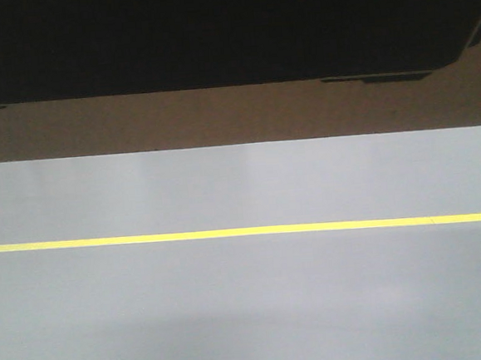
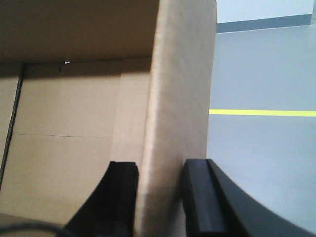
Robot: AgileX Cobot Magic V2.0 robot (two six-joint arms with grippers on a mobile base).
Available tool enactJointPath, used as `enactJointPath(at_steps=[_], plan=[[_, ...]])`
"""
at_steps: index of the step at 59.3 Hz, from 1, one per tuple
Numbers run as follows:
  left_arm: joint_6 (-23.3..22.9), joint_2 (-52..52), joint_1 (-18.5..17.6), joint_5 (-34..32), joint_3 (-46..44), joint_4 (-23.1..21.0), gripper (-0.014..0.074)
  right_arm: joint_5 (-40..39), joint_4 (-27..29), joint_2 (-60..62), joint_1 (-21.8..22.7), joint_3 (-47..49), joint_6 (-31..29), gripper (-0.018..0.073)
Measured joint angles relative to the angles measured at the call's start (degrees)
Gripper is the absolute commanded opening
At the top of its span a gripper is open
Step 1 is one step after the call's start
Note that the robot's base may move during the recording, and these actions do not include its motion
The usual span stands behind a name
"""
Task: Grab box from left shelf to table start
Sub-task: 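Hold the box with both grippers while the base turns away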
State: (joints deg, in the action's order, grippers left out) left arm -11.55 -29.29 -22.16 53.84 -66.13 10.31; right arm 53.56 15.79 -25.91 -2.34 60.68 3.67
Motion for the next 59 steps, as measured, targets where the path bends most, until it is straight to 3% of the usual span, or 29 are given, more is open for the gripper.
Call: enactJointPath(at_steps=[59], plan=[[0.0,0.0,0.0,-0.1,0.0,0.0,-0.0085,0.0,0.0,-0.1,0.0,0.0,0.0,0.0057]])
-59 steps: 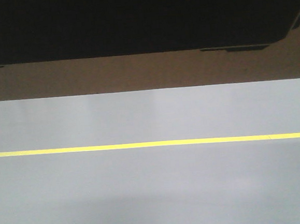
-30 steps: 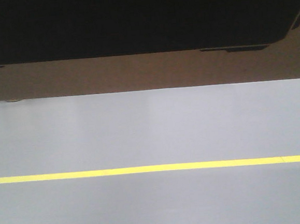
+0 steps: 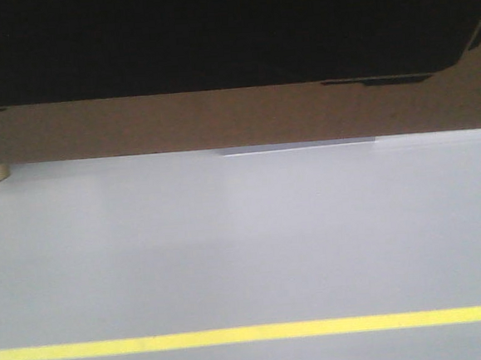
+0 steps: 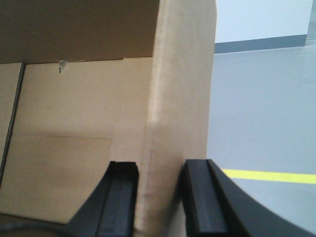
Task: Grab box from left shelf to table start
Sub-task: 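Hold the box with both grippers while the base turns away, then carry the box with both grippers toward the white table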
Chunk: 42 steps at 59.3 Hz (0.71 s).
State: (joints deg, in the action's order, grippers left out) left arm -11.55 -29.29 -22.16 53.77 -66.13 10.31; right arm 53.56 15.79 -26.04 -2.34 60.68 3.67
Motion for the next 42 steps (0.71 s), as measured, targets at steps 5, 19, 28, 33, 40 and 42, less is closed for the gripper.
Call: enactJointPath(at_steps=[5,19,28,33,40,42], plan=[[0.0,0.0,0.0,0.0,0.0,0.0,-0.0085,0.0,0.0,0.0,0.0,0.0,0.0,0.0057],[0.0,0.0,0.0,-0.1,0.0,0.0,-0.0085,0.0,0.0,0.0,0.0,0.0,0.0,0.0057],[0.0,0.0,0.0,-0.1,0.0,0.0,-0.0085,0.0,0.0,0.0,0.0,0.0,0.0,0.0057],[0.0,0.0,0.0,-0.1,0.0,0.0,-0.0085,0.0,0.0,0.0,0.0,0.0,0.0,0.0057],[0.0,0.0,0.0,-0.1,0.0,0.1,-0.0085,0.0,0.0,0.0,0.0,0.0,0.0,0.0057],[0.0,0.0,0.0,-0.1,0.0,0.1,-0.0085,0.0,0.0,0.0,0.0,0.0,0.0,0.0057]])
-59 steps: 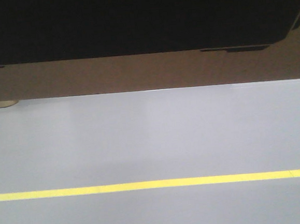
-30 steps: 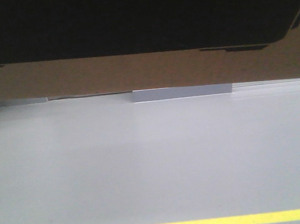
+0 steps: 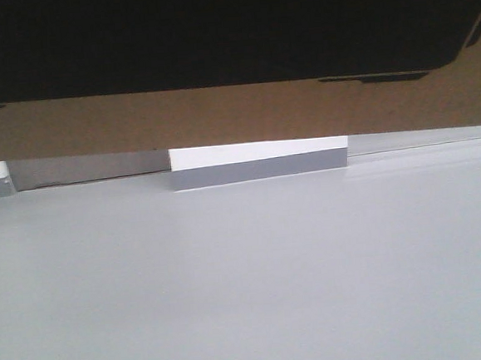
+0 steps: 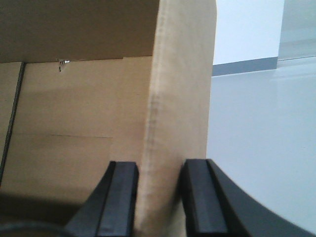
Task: Grab box from left shelf to table start
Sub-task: 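Carry the box with both grippers toward the white table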
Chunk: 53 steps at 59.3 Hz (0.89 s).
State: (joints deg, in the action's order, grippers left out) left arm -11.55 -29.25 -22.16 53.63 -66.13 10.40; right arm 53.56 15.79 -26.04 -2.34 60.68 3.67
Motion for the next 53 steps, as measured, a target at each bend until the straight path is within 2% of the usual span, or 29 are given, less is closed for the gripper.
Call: enactJointPath(at_steps=[53], plan=[[0.0,0.0,0.0,0.0,0.0,0.0,-0.0085,0.0,0.0,0.0,0.0,0.0,0.0,0.0057]])
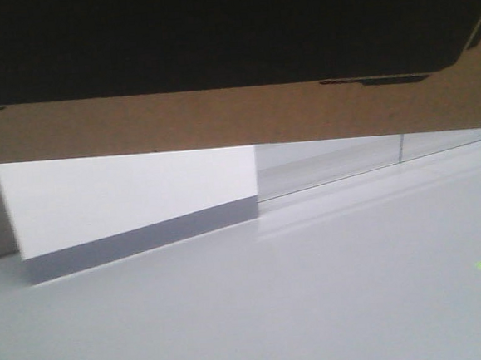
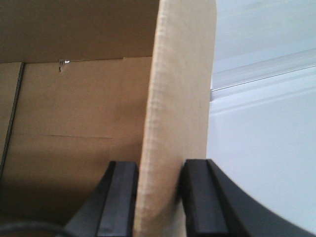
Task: Grab box from left shelf to table start
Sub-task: 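Carry the box with both grippers toward the white table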
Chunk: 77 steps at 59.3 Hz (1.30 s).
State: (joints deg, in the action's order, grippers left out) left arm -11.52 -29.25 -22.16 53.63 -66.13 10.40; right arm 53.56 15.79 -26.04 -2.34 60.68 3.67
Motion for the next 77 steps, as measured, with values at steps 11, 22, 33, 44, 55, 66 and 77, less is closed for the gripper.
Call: enactJointPath(at_steps=[11,22,33,44,55,66,77], plan=[[0.0,0.1,0.0,-0.2,0.0,0.0,-0.0085,0.0,0.0,0.0,0.0,0.0,0.0,0.0057],[0.0,0.1,0.0,-0.2,0.0,0.0,-0.0085,0.0,0.0,0.0,0.0,0.0,0.0,0.0057],[0.0,0.1,0.0,-0.2,0.0,0.0,-0.0085,0.0,0.0,0.0,0.0,0.0,0.0,0.0057],[0.0,0.1,0.0,-0.2,0.0,0.0,-0.0085,0.0,0.0,0.0,0.0,0.0,0.0,0.0057],[0.0,0.1,0.0,-0.2,0.0,0.0,-0.0085,0.0,0.0,0.0,0.0,0.0,0.0,0.0057],[0.1,0.1,0.0,-0.2,0.0,0.0,-0.0085,0.0,0.0,0.0,0.0,0.0,0.0,0.0057],[0.1,0.1,0.0,-0.2,0.0,0.0,-0.0085,0.0,0.0,0.0,0.0,0.0,0.0,0.0057]])
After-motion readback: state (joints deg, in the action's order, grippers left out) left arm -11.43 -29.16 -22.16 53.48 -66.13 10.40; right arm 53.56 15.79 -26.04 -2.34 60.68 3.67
